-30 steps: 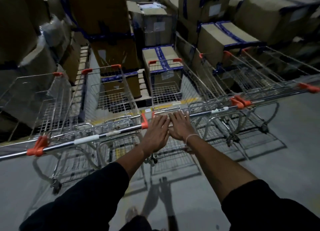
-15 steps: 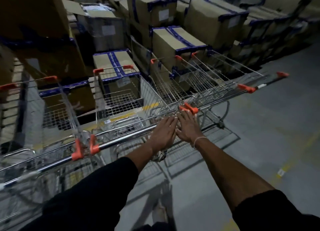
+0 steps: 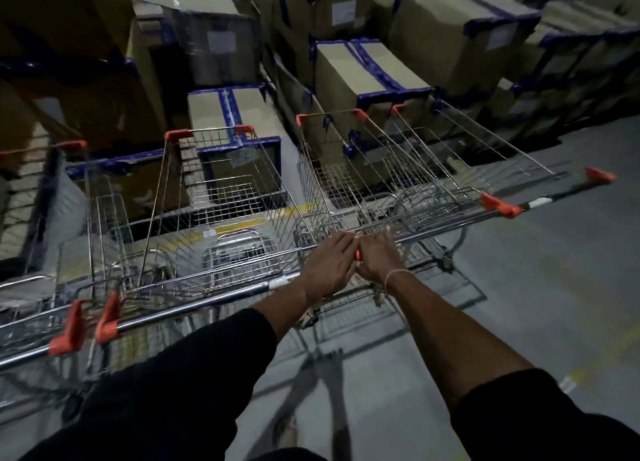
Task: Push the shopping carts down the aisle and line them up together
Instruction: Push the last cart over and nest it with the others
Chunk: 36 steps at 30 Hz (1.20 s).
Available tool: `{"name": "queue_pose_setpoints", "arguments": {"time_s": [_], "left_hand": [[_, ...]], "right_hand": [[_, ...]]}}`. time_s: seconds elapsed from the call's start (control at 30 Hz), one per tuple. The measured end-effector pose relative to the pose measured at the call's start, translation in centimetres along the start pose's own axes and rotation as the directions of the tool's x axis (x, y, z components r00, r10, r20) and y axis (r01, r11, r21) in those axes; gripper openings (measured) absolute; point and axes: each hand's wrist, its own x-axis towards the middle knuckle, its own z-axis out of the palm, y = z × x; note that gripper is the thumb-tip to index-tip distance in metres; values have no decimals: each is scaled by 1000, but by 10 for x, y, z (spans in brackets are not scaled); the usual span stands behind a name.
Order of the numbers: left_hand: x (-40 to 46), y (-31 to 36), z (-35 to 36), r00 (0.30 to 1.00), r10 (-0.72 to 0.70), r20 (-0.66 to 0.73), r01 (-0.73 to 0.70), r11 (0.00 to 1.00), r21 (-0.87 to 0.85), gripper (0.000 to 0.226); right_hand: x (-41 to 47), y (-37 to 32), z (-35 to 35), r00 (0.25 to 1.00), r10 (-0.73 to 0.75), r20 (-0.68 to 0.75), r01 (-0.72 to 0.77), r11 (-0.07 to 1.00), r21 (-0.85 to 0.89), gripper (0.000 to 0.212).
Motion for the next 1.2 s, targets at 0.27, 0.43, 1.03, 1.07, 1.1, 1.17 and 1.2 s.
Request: {"name": "queue_pose_setpoints", "arguments": {"time_s": [0.27, 0.43, 1.03, 1.07, 1.1, 1.17, 1.2], "left_hand": [[1, 18, -11, 995, -93, -45, 87, 990, -112, 63], [-4, 25, -6, 985, -147, -92, 131, 979, -154, 76], [44, 102, -4, 965, -202, -169, 209, 977, 29, 38], [55, 116, -2, 971, -180, -158, 188, 982, 35, 41], [67, 130, 0, 976, -163, -146, 169, 985, 31, 45], [93, 152, 6, 981, -142, -132, 146, 989, 24, 49], [106, 161, 10, 982, -136, -134, 140, 990, 21, 51]], "right_hand": [[-3, 7, -3, 998, -53, 26, 51, 997, 66, 41], [-8, 7, -2, 994, -104, -37, 106, 992, 69, 34], [-45, 149, 7, 967, -222, -126, 228, 973, 41, 97], [-47, 168, 8, 972, -201, -123, 208, 977, 53, 98], [-49, 187, 8, 976, -181, -124, 190, 980, 61, 98], [-55, 223, 8, 981, -143, -135, 151, 987, 58, 97], [-57, 241, 7, 983, -122, -139, 132, 989, 63, 96]]}}
